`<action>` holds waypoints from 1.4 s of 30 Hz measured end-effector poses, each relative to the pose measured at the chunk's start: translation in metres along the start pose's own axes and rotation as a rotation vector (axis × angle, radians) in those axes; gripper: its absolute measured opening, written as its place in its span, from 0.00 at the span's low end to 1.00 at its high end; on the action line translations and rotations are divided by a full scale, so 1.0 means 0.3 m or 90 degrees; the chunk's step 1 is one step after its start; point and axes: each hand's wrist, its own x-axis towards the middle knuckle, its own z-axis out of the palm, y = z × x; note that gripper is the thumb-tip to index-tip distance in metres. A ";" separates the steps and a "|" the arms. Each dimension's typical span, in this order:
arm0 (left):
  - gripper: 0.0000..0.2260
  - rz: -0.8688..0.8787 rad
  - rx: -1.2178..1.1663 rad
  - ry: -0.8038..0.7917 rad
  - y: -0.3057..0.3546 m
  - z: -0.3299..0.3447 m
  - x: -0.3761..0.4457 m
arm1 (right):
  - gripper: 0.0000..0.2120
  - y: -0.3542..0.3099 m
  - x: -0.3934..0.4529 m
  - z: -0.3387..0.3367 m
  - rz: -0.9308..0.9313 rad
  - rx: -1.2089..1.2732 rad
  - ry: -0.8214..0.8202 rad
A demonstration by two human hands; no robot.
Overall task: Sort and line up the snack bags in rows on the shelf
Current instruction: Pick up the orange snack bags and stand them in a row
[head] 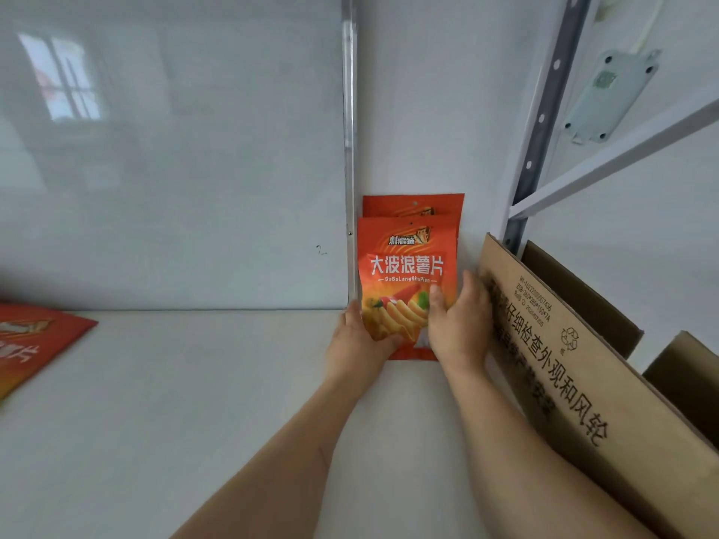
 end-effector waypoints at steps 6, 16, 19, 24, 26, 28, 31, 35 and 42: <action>0.21 0.077 0.350 0.069 -0.086 -0.168 -0.128 | 0.04 -0.093 -0.159 0.028 -0.364 -0.141 -0.016; 0.16 0.042 0.560 0.158 -0.318 -0.535 -0.331 | 0.05 -0.319 -0.431 0.145 -0.503 -0.123 -0.225; 0.16 0.001 0.556 0.183 -0.382 -0.660 -0.397 | 0.06 -0.411 -0.520 0.178 -0.493 -0.108 -0.271; 0.17 -0.038 0.550 0.224 -0.505 -0.878 -0.505 | 0.11 -0.599 -0.688 0.241 -0.496 -0.094 -0.329; 0.16 -0.050 0.537 0.238 -0.563 -0.968 -0.544 | 0.12 -0.687 -0.765 0.267 -0.480 -0.091 -0.349; 0.16 -0.062 0.524 0.254 -0.621 -1.058 -0.577 | 0.13 -0.780 -0.844 0.294 -0.461 -0.086 -0.372; 0.16 -0.066 0.488 0.278 -0.701 -1.187 -0.612 | 0.14 -0.914 -0.948 0.344 -0.417 -0.081 -0.404; 0.14 -0.067 0.446 0.288 -0.787 -1.321 -0.634 | 0.15 -1.071 -1.043 0.409 -0.286 -0.035 -0.464; 0.15 -0.097 0.328 0.334 -0.875 -1.499 -0.555 | 0.35 -1.261 -1.079 0.584 -0.062 -0.050 -0.552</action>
